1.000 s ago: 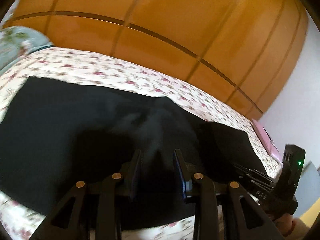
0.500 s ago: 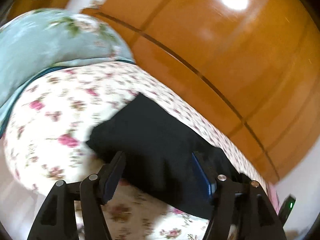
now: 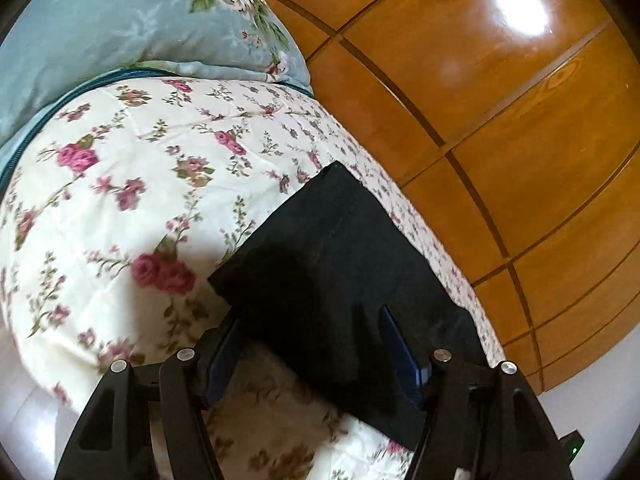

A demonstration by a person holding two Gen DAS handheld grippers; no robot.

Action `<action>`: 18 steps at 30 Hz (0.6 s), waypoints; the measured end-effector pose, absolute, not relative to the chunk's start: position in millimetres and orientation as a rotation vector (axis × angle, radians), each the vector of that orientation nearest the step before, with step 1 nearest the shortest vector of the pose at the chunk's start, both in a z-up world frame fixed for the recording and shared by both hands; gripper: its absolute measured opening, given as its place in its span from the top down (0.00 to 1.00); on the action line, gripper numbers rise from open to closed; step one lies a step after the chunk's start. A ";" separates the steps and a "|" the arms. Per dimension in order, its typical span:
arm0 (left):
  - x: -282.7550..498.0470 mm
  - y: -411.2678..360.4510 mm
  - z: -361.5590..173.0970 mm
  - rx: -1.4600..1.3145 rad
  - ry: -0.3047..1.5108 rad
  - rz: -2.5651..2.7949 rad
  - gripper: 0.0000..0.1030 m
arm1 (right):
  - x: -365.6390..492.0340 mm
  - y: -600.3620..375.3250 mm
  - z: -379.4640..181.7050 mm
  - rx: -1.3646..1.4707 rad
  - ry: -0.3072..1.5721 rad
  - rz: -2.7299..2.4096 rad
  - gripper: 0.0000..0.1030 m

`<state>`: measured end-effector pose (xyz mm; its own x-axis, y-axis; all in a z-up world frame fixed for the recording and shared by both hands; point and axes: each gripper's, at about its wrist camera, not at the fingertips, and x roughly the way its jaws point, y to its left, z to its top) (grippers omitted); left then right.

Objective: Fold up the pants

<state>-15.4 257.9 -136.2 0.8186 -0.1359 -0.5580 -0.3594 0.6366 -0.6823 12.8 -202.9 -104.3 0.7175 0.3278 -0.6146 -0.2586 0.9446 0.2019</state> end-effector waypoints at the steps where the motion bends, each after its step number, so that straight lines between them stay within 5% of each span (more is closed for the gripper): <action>1: -12.2 258.6 -135.8 -0.885 0.629 0.153 0.59 | 12.9 -203.2 -104.1 0.106 0.701 0.326 0.79; 3: -7.2 259.0 -136.3 -0.886 0.666 0.146 0.80 | 13.3 -203.1 -103.7 0.105 0.704 0.328 0.79; 4: -5.1 258.7 -134.2 -0.881 0.670 0.143 0.83 | 13.8 -202.9 -103.2 0.103 0.709 0.329 0.79; 18: 9.4 169.8 -1.5 -0.583 0.414 -0.152 0.87 | 6.5 -244.4 -73.7 0.180 0.705 0.315 0.70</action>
